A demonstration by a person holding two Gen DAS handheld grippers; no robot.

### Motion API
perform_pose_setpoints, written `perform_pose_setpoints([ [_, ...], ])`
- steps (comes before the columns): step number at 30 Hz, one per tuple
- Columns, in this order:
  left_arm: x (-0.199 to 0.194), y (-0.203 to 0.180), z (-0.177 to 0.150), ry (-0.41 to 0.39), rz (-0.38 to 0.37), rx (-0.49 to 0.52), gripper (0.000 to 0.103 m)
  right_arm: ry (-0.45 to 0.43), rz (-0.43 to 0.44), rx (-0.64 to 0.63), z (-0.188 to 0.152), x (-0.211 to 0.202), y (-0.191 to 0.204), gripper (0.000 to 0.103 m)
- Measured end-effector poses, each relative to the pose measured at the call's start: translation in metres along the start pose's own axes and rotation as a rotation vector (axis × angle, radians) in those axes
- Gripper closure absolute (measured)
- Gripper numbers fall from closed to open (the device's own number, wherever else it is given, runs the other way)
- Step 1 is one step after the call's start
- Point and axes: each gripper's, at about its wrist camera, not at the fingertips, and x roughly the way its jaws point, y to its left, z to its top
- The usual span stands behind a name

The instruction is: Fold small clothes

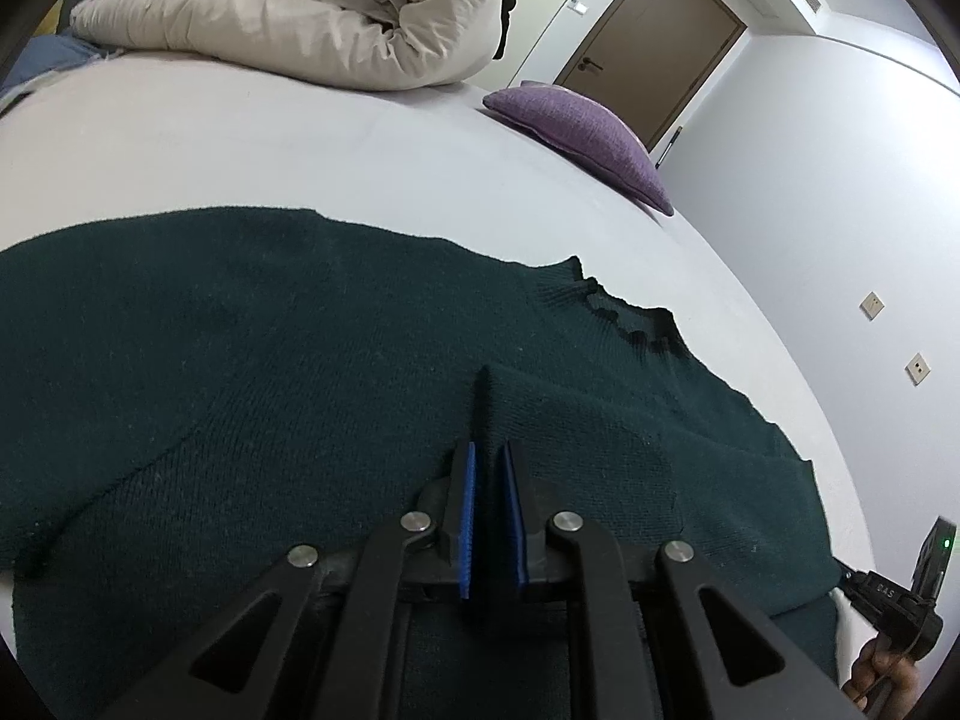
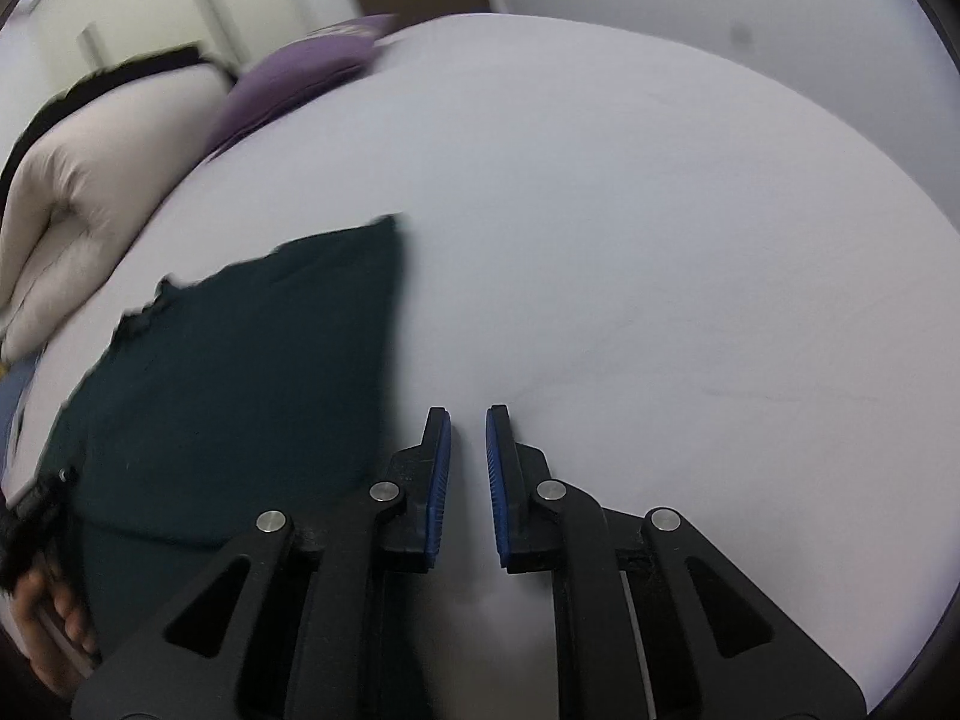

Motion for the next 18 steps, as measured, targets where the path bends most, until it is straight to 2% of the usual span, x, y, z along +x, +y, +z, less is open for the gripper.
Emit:
perform_pose_setpoints([
  [1,-0.001,0.001,0.005,0.023,-0.015,-0.012,0.085,-0.022,0.010,0.027,-0.003,-0.012,-0.002,0.085],
  [2,-0.004,0.001,0.008,0.041,-0.017,-0.009,0.082,-0.055,0.020,0.030,-0.006,-0.025,0.000,0.085],
  [3,-0.010,0.000,0.011,0.045,-0.010,-0.001,0.068,-0.091,0.036,0.024,-0.011,-0.041,0.005,0.084],
  [4,-0.019,0.000,0.013,0.033,-0.001,0.004,0.047,-0.112,0.052,0.020,-0.015,-0.051,0.008,0.080],
  [5,-0.028,0.002,0.013,0.017,0.009,0.000,0.037,-0.131,0.070,0.011,-0.021,-0.062,0.015,0.075],
  [6,-0.037,0.005,0.014,0.002,0.022,-0.015,0.022,-0.150,0.087,0.000,-0.027,-0.073,0.023,0.062],
  [7,-0.050,0.011,0.016,-0.017,0.042,-0.040,0.016,-0.167,0.100,-0.010,-0.034,-0.083,0.031,0.049],
  [9,-0.080,0.032,0.020,-0.061,0.043,-0.087,0.015,-0.186,0.141,-0.038,-0.054,-0.102,0.051,0.042],
  [12,-0.132,0.078,0.019,-0.111,0.054,-0.178,0.016,-0.145,0.225,-0.094,-0.069,-0.115,0.094,0.042],
  [15,-0.188,0.140,0.006,-0.166,0.072,-0.318,0.016,-0.095,0.300,-0.142,-0.092,-0.129,0.135,0.042],
  [18,-0.241,0.208,-0.016,-0.241,0.084,-0.507,0.018,-0.047,0.349,-0.178,-0.120,-0.129,0.174,0.042],
])
